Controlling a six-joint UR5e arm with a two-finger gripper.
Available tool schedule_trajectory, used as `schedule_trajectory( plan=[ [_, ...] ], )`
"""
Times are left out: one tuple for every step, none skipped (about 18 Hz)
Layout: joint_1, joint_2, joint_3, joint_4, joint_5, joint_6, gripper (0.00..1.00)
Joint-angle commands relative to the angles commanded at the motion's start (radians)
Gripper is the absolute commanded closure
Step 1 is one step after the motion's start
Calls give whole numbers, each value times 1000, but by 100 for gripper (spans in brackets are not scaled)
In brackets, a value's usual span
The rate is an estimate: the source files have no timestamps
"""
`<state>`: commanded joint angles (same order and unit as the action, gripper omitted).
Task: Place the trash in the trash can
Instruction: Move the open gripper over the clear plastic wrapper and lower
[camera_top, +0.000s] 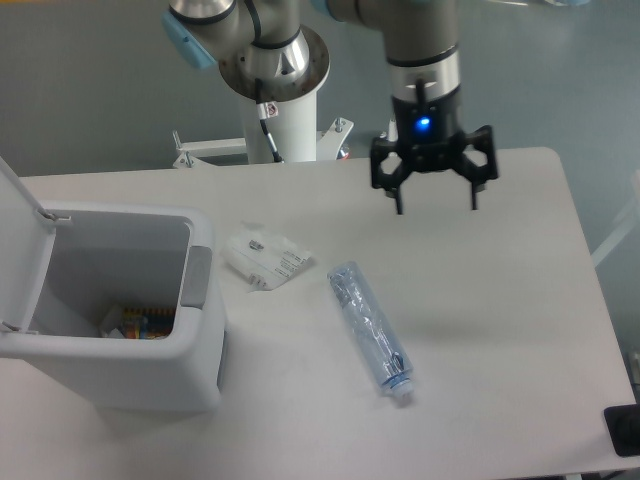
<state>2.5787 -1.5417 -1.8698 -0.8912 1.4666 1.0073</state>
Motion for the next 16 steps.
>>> schedule_trajectory(
  plan=[
    [-3,11,-14,0,-21,40,0],
    [-3,18,-31,-2,-41,74,0],
    [-5,31,-51,-2,-55,111,0],
    [-6,44,-69,-2,-68,149,0],
    [-6,58,-87,-2,-81,189,0],
    [-9,71,-109,-2,-98,223,0],
    [-18,86,-135,-2,-120,250,0],
    [-25,98,-161,-2,-133,273,0],
    [-28,110,-190,-2,-140,293,0],
    [-43,120,-219,-2,-138,307,0],
    [-61,121,-244,0,-137,319,0],
    [-81,120,-258,0,-134,336,0],
    [-97,111,-273,2,-129,353,0],
    [-109,103,-287,2,-127,379,0],
    [-118,86,-298,2,-121,416,0],
    [-127,72,-308,2,-112,445,0]
  ],
)
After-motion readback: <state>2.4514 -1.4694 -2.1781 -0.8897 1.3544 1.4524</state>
